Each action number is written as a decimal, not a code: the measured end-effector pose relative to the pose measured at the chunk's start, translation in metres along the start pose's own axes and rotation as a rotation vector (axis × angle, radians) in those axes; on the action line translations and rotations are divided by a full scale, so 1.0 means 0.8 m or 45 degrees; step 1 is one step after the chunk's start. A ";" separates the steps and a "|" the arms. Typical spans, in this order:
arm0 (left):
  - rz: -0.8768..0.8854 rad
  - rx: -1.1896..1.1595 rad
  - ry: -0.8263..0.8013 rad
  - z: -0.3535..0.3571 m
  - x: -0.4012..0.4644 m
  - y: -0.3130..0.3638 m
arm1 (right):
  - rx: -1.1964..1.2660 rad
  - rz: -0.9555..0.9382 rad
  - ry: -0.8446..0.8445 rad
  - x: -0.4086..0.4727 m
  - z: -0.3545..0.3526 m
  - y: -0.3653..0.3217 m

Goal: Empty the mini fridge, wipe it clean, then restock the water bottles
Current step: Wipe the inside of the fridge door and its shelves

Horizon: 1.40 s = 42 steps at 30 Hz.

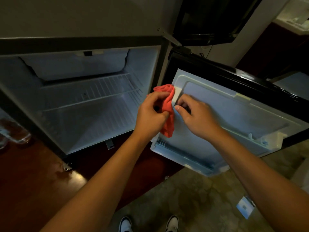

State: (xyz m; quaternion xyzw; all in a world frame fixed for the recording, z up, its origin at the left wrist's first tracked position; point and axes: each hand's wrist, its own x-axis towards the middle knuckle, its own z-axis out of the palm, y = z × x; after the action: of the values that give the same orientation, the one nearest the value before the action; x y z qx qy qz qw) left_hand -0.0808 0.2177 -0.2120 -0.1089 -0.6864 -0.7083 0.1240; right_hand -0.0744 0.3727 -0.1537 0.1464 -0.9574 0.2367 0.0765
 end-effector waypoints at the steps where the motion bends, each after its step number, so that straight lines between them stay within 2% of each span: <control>1: 0.014 -0.015 -0.004 0.000 0.003 0.006 | 0.004 0.000 -0.004 0.000 0.000 -0.001; 5: -0.032 0.022 -0.052 -0.004 0.006 0.004 | 0.004 0.010 -0.017 -0.001 -0.001 -0.002; 10: -0.192 0.158 -0.089 -0.008 -0.014 -0.047 | 0.017 0.004 -0.013 -0.003 0.000 -0.002; 18: -0.426 0.108 -0.073 -0.013 -0.037 -0.110 | 0.031 0.002 -0.012 0.000 0.004 -0.003; 24: -0.388 0.096 -0.030 -0.009 -0.034 -0.095 | 0.034 -0.001 -0.002 0.000 0.003 -0.003; 34: -0.034 0.085 -0.014 -0.006 0.000 -0.001 | 0.012 -0.010 0.001 -0.003 0.002 -0.006; 39: -0.114 0.107 -0.008 -0.007 -0.013 -0.024 | -0.009 -0.002 -0.020 -0.003 0.003 -0.007; 42: -0.256 0.149 -0.036 -0.008 -0.025 -0.062 | -0.035 -0.004 -0.025 -0.003 0.004 -0.007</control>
State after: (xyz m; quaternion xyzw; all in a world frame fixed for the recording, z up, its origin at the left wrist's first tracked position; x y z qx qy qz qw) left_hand -0.0779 0.2128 -0.2661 -0.0419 -0.7357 -0.6743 0.0488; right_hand -0.0704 0.3673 -0.1550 0.1493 -0.9610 0.2221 0.0693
